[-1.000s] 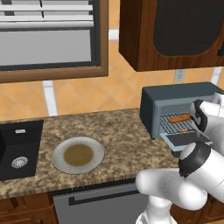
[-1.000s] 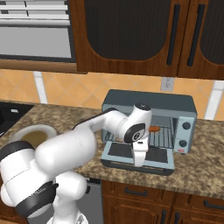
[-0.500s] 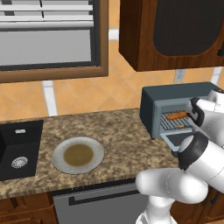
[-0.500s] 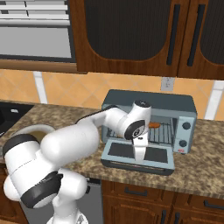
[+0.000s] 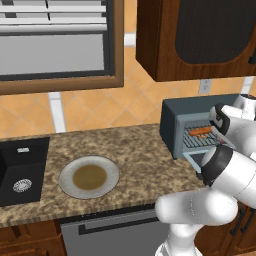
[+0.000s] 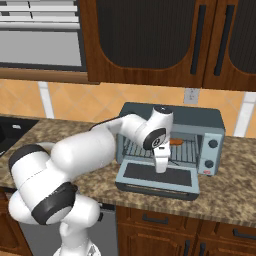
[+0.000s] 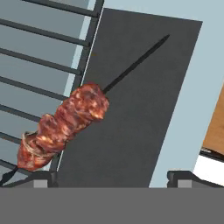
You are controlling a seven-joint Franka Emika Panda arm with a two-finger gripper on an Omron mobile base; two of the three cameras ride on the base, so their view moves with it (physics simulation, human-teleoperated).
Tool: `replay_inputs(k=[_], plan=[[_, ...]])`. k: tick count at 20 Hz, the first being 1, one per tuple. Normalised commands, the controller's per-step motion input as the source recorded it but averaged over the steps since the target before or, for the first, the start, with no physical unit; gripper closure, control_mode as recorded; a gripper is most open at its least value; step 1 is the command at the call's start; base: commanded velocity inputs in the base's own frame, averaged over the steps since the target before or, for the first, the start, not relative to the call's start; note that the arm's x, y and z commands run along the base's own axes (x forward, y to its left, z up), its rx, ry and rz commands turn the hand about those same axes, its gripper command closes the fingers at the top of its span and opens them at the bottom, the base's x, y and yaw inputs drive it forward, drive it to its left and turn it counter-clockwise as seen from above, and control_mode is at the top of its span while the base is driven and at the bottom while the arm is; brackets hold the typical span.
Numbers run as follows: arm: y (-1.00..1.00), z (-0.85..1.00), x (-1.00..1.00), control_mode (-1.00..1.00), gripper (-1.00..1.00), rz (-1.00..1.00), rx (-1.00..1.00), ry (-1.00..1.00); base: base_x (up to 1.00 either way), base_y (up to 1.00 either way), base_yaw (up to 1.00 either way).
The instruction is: Pick up the kebab skewer and baguette bread, and place them inside the toaster oven. Close the toaster oven door and start by setting the timer.
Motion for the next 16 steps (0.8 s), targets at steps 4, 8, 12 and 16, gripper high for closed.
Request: replay_inputs(k=[4, 8, 12, 16], plan=[[0.00, 0.00, 0.25, -1.00, -1.00, 0.03, 0.00, -0.07, 0.00, 0.00, 0.00], [0.00, -0.03, 0.19, -1.00, -1.00, 0.02, 0.00, -0.03, 0.00, 0.00, 0.00], [0.00, -0.13, 0.26, -1.00, -1.00, 0.03, 0.00, -0.01, 0.00, 0.00, 0.00], [0.00, -0.12, 0.30, -1.00, -1.00, 0.05, -0.01, -0.03, 0.00, 0.00, 0.00]])
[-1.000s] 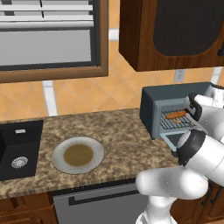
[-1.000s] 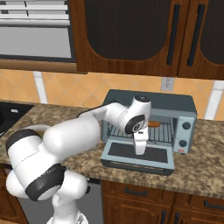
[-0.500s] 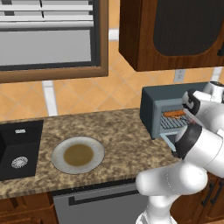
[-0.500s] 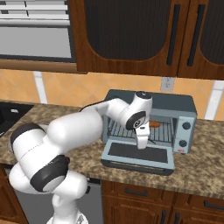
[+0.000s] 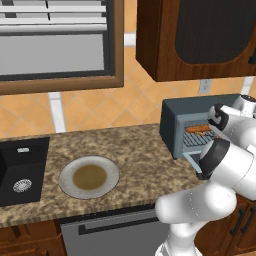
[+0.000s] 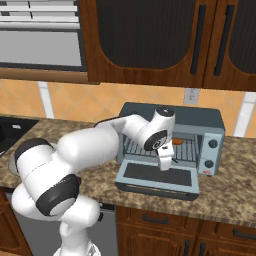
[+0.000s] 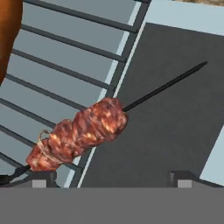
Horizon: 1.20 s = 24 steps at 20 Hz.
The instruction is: Pick up the kebab skewer and baguette bread, and place them inside the toaster oven. Close the toaster oven door and start by setting the timer.
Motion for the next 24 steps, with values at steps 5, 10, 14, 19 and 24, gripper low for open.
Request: replay_inputs(k=[5, 10, 14, 19, 24], plan=[[0.00, -0.02, 0.22, -1.00, -1.00, 0.07, -0.03, -0.08, 0.00, 0.00, 0.00], [0.00, 0.00, 0.10, -1.00, -1.00, 0.08, -0.06, -0.09, 0.00, 0.00, 0.00], [0.00, 0.22, 0.00, -1.00, -1.00, 0.06, -0.10, -0.07, 0.00, 0.00, 0.00], [0.00, 0.34, -0.05, -1.00, -1.00, 0.08, -0.09, -0.06, 0.00, 0.00, 0.00], [0.00, 0.13, -0.08, -1.00, -1.00, 0.09, -0.08, -0.05, 0.00, 0.00, 0.00]])
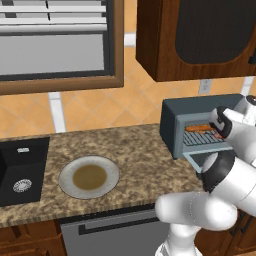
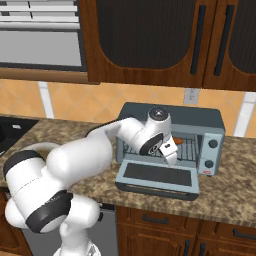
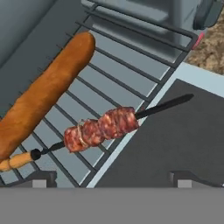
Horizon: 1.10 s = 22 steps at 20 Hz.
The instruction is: Pick up the kebab skewer and baguette bread, and place them inside the toaster oven. Close the toaster oven door and start by setting the timer.
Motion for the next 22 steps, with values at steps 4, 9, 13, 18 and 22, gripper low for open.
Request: replay_inputs(k=[4, 9, 13, 18, 22], plan=[[-0.02, 0.18, -0.56, -1.00, -1.00, 0.10, -0.05, -0.02, 0.00, 0.00, 0.00], [-0.05, 0.35, -0.65, -1.00, -1.00, 0.14, -0.01, 0.00, 0.00, 0.00, 0.00], [0.00, 0.35, -0.75, -1.00, -1.00, 0.22, -0.05, 0.00, 0.00, 0.00, 0.00], [0.00, 0.00, -0.97, -1.00, -1.00, 0.30, -0.12, 0.00, 0.00, 0.00, 0.00], [0.00, -0.16, -0.88, -1.00, -1.00, 0.24, -0.16, 0.00, 0.00, 0.00, 0.00]])
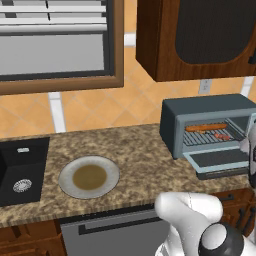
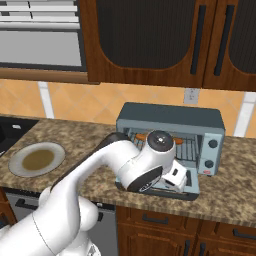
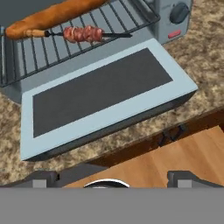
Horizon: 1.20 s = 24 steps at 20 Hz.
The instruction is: Pick up the kebab skewer and baguette bread, and place them inside the toaster oven. Close the toaster oven door and start by setting the timer.
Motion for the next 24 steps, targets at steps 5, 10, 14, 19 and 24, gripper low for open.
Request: replay_inputs(k=[5, 10, 14, 19, 24], plan=[[0.12, -0.47, -0.16, -1.00, -1.00, 0.13, -0.16, 0.02, 0.00, 0.00, 0.00], [0.21, -0.54, 0.07, -1.00, -1.00, 0.05, -0.10, 0.00, 0.00, 0.00, 0.00], [0.09, -0.38, 0.08, -1.00, -1.00, 0.07, -0.06, 0.00, 0.00, 0.00, 0.00], [0.00, -0.22, 0.10, -1.00, -1.00, 0.07, -0.06, 0.00, 0.00, 0.00, 0.00], [0.00, -0.08, 0.09, -1.00, -1.00, 0.09, -0.04, 0.00, 0.00, 0.00, 0.00]])
